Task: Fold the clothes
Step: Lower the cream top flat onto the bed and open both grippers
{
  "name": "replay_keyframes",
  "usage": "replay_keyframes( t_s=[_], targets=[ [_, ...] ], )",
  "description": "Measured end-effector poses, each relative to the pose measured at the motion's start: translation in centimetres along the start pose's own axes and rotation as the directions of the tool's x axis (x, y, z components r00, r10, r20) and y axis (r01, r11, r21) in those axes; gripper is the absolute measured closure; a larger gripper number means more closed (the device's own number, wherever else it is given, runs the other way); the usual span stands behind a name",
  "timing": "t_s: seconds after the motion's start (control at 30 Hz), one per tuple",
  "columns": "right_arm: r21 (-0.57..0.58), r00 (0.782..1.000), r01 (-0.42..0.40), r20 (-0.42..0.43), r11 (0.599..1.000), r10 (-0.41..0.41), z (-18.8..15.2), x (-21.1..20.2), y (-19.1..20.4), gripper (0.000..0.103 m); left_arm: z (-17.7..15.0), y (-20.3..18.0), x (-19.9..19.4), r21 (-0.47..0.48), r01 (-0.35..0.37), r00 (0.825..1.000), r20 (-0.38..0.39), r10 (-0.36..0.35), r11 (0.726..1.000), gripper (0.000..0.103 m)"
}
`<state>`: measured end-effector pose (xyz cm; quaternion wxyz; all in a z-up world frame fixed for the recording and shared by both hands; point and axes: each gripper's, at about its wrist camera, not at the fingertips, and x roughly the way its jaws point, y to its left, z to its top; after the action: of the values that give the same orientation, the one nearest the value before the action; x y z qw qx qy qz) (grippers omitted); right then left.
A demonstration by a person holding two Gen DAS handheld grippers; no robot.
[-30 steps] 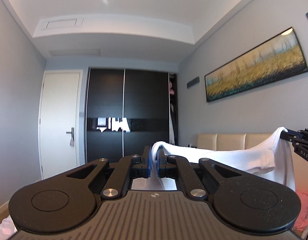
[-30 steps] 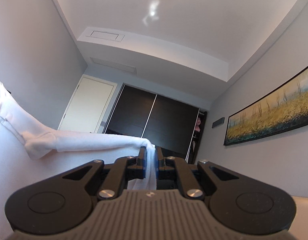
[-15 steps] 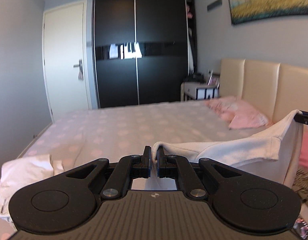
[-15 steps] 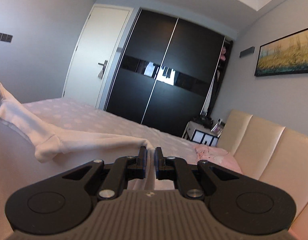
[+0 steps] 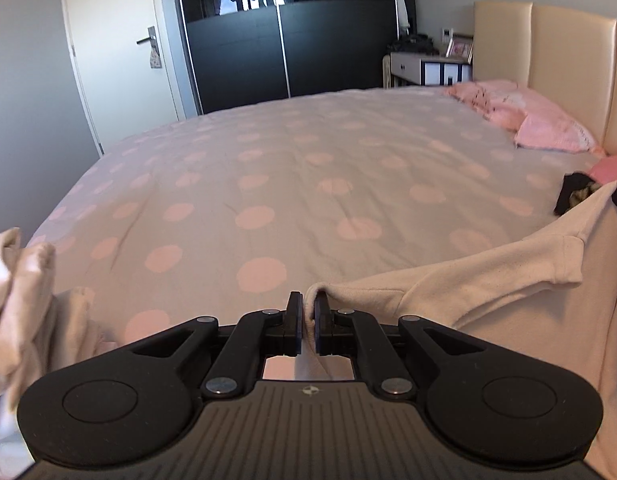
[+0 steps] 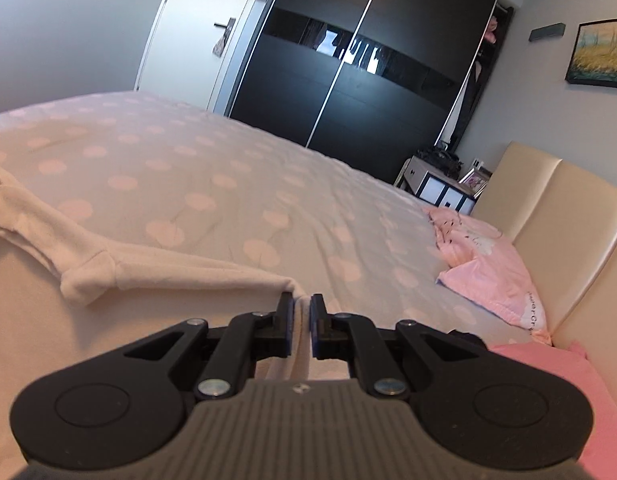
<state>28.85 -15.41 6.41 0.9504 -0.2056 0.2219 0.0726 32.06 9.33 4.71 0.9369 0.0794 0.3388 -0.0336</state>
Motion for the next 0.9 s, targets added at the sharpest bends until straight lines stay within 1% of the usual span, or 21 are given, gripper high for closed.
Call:
replay_keyframes(
  t_s=[0.17, 0.27, 0.47, 0.6, 0.63, 0.67, 0.7, 0.73, 0.77, 0.8, 0.87, 0.9],
  targets=[
    [0.005, 0.998, 0.001, -0.063, 1.000, 0.000, -0.9, 6.0, 0.8, 0.094, -1.1, 0.1, 5.0, -0.005, 0.012, 0.998, -0.056, -0.012, 1.000, 0.099],
    [0.012, 0.995, -0.006, -0.096, 1.000, 0.007, -1.7, 8.5, 1.5, 0.094, -1.8, 0.3, 7.4, -0.006, 0.006, 0.996, -0.086, -0.007, 1.000, 0.099],
    [-0.008, 0.986, -0.034, -0.161, 0.999, 0.033, -3.8, 12.0, 3.2, 0.093, -3.8, 0.4, 11.4, -0.012, 0.003, 0.987, -0.161, -0.005, 1.000, 0.098],
    [-0.001, 0.973, -0.055, -0.223, 0.998, 0.053, -5.6, 13.7, 3.6, 0.093, -4.9, 0.4, 12.9, -0.010, 0.012, 0.984, -0.177, -0.013, 1.000, 0.095],
    [0.001, 0.969, -0.063, -0.240, 0.998, 0.061, -5.9, 14.0, 3.7, 0.091, -5.0, 0.4, 12.8, 0.001, 0.014, 0.986, -0.169, -0.014, 1.000, 0.095],
    [-0.001, 0.967, -0.069, -0.248, 0.998, 0.067, -6.2, 14.1, 3.7, 0.087, -5.1, 0.4, 12.7, 0.017, 0.014, 0.987, -0.163, -0.011, 1.000, 0.093],
    [-0.008, 0.968, -0.071, -0.244, 0.997, 0.067, -6.4, 14.1, 3.8, 0.086, -5.1, 0.4, 12.3, 0.032, 0.010, 0.987, -0.158, -0.005, 0.999, 0.084],
    [-0.022, 0.969, -0.068, -0.240, 0.997, 0.061, -6.3, 13.8, 3.8, 0.077, -5.1, 0.5, 12.0, 0.047, 0.006, 0.988, -0.154, 0.002, 0.999, 0.078],
    [-0.033, 0.972, -0.064, -0.228, 0.997, 0.055, -6.1, 13.4, 3.7, 0.059, -5.1, 0.7, 11.5, 0.061, -0.001, 0.989, -0.147, 0.010, 0.998, 0.067],
    [-0.036, 0.979, -0.059, -0.199, 0.998, 0.050, -5.9, 12.7, 3.6, 0.054, -5.1, 0.8, 10.9, 0.072, -0.006, 0.991, -0.132, 0.016, 0.997, 0.064],
    [-0.034, 0.992, -0.061, -0.115, 0.998, 0.057, -5.5, 10.8, 3.4, 0.055, -5.1, 1.1, 9.5, 0.089, 0.003, 0.995, -0.096, 0.005, 0.996, 0.064],
    [-0.033, 0.995, -0.067, -0.078, 0.997, 0.064, -5.3, 10.0, 3.5, 0.057, -5.0, 1.2, 8.9, 0.087, 0.023, 0.996, -0.084, -0.016, 0.996, 0.066]
  ],
)
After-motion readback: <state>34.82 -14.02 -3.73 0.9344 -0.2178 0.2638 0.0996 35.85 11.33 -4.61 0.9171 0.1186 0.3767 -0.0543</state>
